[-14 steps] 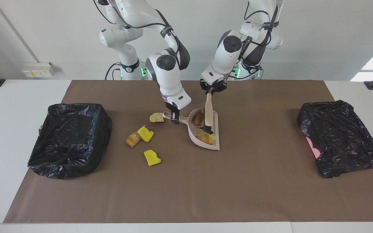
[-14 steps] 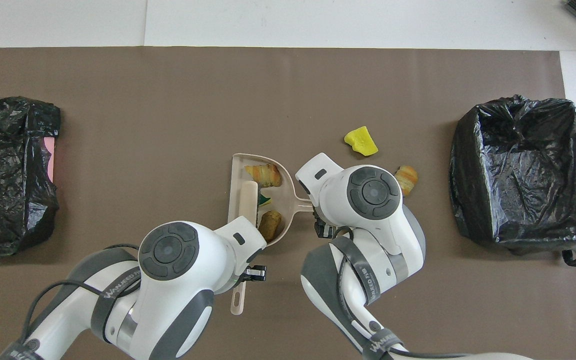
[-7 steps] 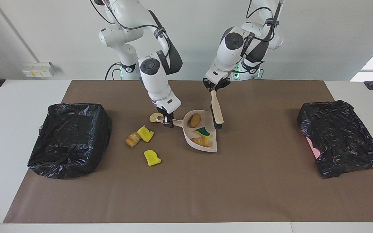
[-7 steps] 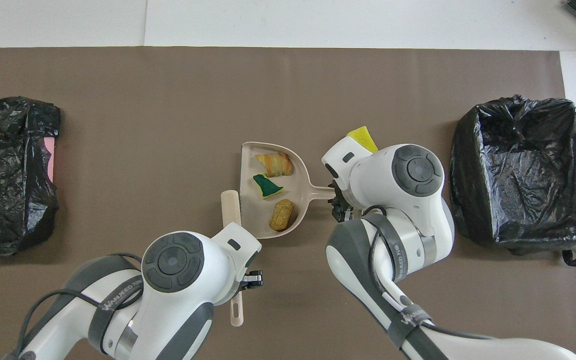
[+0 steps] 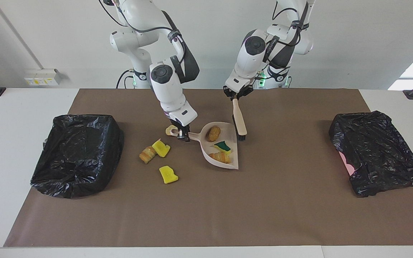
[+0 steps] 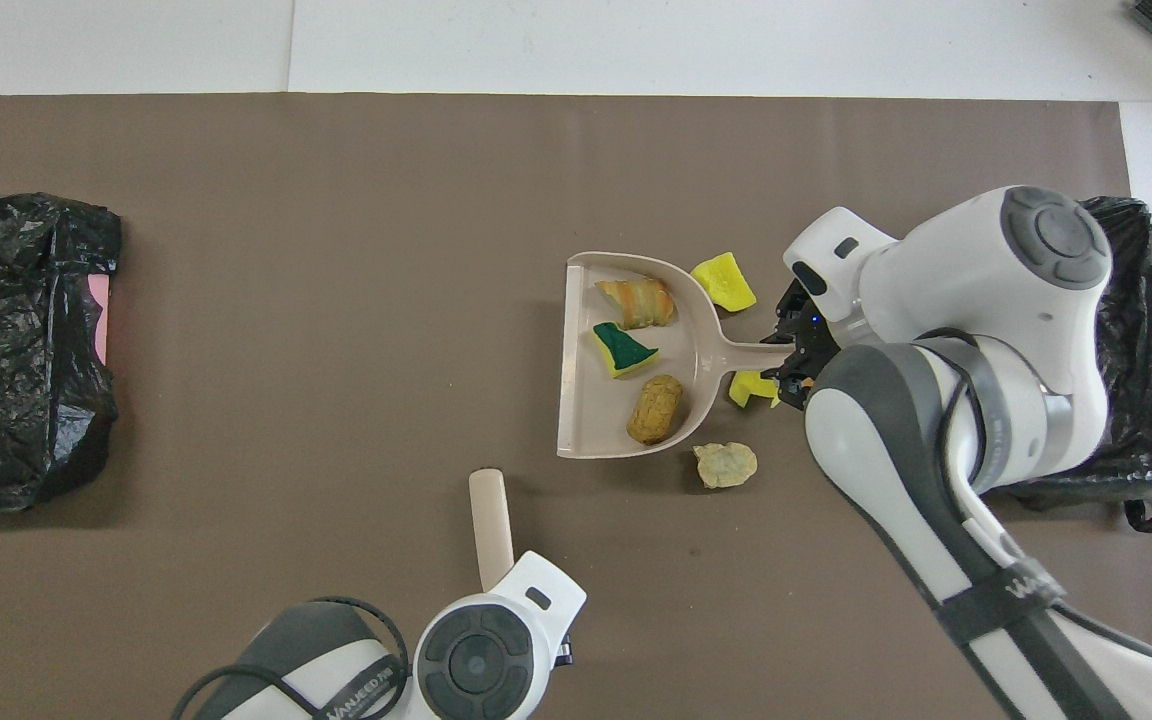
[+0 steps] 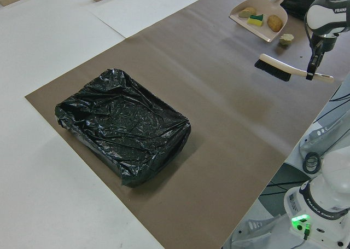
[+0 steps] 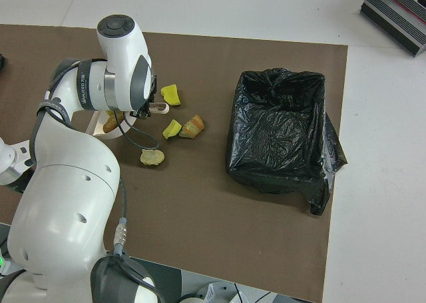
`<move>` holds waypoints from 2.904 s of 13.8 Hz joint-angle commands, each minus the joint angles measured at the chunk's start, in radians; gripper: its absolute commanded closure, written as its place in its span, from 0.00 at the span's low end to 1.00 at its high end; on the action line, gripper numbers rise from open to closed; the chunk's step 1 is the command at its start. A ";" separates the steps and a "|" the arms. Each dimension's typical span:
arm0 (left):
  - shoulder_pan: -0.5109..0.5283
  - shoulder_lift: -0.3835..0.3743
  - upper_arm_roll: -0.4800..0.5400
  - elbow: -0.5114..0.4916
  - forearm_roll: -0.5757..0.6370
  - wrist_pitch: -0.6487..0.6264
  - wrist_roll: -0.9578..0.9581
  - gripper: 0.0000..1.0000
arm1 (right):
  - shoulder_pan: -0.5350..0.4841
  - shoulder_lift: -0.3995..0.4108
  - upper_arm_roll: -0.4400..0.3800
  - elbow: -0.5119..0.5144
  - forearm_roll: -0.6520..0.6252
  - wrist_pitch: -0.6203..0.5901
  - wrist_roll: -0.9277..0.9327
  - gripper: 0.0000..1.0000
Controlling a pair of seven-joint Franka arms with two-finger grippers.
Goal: Sweep and dump trash in bin
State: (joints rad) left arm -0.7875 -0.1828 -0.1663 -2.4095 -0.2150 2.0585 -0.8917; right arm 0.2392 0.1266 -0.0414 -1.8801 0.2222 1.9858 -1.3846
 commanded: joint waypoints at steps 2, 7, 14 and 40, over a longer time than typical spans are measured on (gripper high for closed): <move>-0.142 -0.035 0.010 -0.077 0.017 0.095 -0.102 1.00 | -0.119 -0.025 0.003 0.048 0.031 -0.103 -0.123 1.00; -0.170 -0.007 0.010 -0.079 -0.004 0.112 -0.108 1.00 | -0.276 -0.039 -0.002 0.110 -0.017 -0.199 -0.266 1.00; -0.165 0.011 0.011 -0.079 -0.006 0.150 -0.066 0.44 | -0.527 -0.033 -0.003 0.166 -0.104 -0.229 -0.556 1.00; 0.798 0.151 0.045 1.024 0.221 -0.615 0.913 0.00 | -0.425 -0.082 0.012 0.265 -0.974 -0.236 -0.272 1.00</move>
State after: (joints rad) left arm -0.0235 -0.0652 -0.1073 -1.4506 0.0035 1.4900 0.0027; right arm -0.1742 0.0747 -0.0345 -1.6264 -0.7980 1.7688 -1.6173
